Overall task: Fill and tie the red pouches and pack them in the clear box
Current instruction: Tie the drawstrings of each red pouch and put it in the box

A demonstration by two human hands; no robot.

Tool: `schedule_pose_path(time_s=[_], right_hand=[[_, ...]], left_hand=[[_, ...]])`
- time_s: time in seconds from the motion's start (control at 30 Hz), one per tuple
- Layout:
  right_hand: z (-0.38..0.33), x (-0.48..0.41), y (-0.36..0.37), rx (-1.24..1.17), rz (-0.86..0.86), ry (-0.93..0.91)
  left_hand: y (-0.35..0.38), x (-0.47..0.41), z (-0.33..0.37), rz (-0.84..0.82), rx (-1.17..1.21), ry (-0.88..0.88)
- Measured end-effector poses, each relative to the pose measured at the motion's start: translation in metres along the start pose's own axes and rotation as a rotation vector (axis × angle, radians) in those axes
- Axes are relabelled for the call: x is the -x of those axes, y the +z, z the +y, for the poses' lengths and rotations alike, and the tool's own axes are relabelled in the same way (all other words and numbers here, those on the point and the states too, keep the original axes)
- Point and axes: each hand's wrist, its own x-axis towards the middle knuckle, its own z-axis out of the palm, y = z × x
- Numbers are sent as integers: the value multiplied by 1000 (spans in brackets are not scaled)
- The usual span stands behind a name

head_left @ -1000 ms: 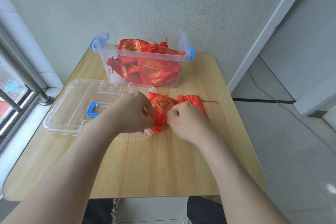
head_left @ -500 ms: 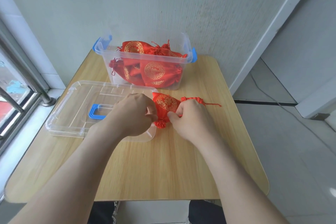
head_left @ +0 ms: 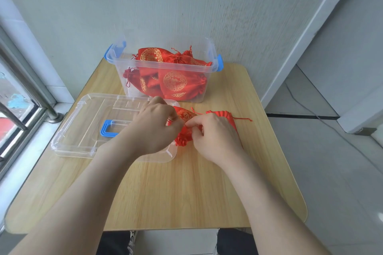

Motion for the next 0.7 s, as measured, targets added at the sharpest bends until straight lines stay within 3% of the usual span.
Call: schedule_pose_path(time_s=[0.13,0.33,0.53,0.7], right_hand=[[-1,1,1,-174,-34,63],[4,-2,4,-247,-13,72],[4,-2,3,-216,29,96],[-7,3,-10,-663,-20,167]], left_hand=[[-10,-2,6,-12,441,-115],[-5,-5,9,-44,766,-253],[4,-7,9,-182,787,-327],[13,-9,8,-174,752,-322]])
